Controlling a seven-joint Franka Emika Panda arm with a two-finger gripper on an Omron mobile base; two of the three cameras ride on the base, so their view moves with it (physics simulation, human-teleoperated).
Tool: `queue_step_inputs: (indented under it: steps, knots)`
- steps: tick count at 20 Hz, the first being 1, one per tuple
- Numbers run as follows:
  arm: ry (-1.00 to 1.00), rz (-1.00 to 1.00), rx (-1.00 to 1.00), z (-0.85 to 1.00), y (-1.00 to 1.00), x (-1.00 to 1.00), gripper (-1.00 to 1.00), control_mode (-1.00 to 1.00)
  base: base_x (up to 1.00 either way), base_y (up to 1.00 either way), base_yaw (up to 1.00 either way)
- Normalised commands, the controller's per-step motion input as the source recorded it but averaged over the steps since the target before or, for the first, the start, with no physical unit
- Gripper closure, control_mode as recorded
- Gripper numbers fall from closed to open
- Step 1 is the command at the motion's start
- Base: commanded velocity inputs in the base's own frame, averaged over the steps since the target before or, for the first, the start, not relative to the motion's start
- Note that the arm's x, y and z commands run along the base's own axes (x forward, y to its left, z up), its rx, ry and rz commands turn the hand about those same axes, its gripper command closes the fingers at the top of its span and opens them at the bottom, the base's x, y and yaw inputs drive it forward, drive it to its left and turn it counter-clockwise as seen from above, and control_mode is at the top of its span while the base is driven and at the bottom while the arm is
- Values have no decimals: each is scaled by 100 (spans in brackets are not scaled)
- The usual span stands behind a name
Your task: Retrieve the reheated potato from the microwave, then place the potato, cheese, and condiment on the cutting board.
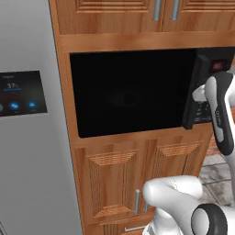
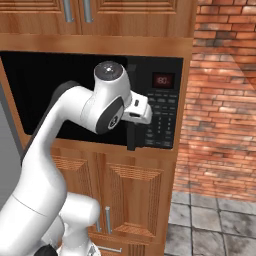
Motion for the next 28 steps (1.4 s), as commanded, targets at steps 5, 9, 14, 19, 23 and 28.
queue_step_inputs:
  steps: [5,9,14,19,23,28]
  knots:
    - [-13,0,1,0,0,11,-100,-100,0,0,0]
    - [-10,0,0,0,0,28,-100,-100,0,0,0]
    - [-5,0,0,0,0,26,-100,-100,0,0,0]
    - [0,0,0,0,0,40,-100,-100,0,0,0]
    - [0,0,0,0,0,38,-100,-100,0,0,0]
    - [0,0,0,0,0,40,-100,-100,0,0,0]
